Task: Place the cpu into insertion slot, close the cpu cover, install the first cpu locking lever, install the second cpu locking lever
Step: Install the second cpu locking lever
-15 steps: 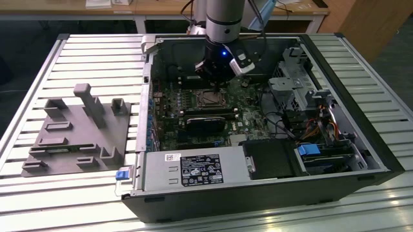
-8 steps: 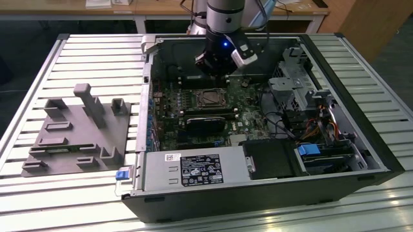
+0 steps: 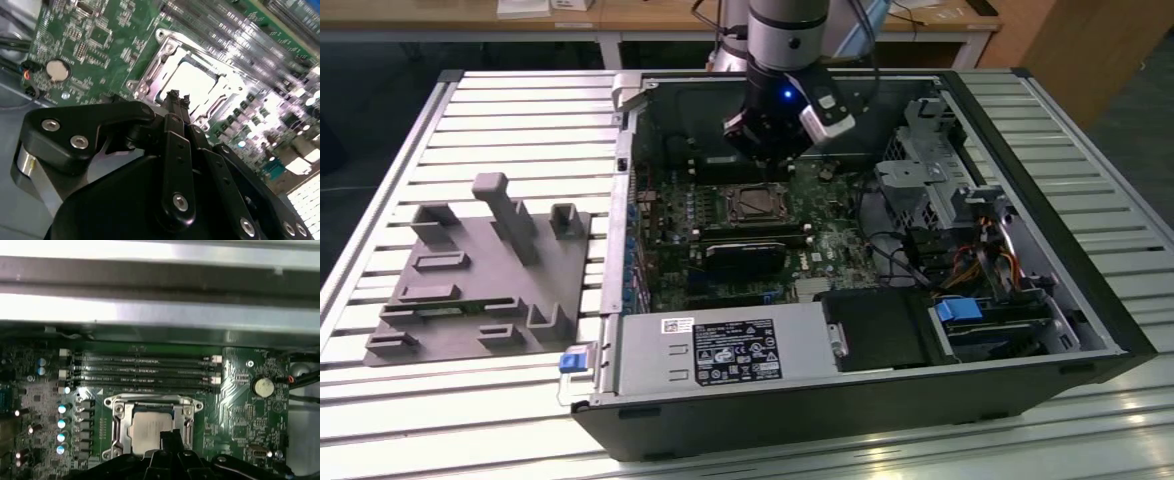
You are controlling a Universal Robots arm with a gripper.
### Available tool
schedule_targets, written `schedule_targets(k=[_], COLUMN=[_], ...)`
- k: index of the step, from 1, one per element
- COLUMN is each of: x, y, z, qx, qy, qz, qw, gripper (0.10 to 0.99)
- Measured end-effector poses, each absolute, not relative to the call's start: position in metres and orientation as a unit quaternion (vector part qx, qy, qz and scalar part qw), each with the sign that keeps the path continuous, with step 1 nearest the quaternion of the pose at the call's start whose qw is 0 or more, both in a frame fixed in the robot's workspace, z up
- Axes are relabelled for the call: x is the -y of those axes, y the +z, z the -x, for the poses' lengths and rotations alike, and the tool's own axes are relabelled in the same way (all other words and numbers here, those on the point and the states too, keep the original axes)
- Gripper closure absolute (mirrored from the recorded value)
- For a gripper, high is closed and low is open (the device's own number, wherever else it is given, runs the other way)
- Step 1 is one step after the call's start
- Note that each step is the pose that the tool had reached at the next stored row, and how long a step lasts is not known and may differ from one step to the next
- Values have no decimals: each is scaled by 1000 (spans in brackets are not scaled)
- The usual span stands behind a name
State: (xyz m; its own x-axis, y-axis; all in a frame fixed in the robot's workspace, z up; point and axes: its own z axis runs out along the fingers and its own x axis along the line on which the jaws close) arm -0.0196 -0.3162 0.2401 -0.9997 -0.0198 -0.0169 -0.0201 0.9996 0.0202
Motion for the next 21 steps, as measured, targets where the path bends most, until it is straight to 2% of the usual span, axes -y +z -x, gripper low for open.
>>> schedule_targets(k=[9, 15, 21], x=[333, 339, 351], y=[239, 237, 236], z=[20, 20, 20], qx=[-1000, -1000, -999], qy=[11, 29, 29], qz=[10, 10, 10], qw=[8, 8, 8], gripper=[980, 980, 980])
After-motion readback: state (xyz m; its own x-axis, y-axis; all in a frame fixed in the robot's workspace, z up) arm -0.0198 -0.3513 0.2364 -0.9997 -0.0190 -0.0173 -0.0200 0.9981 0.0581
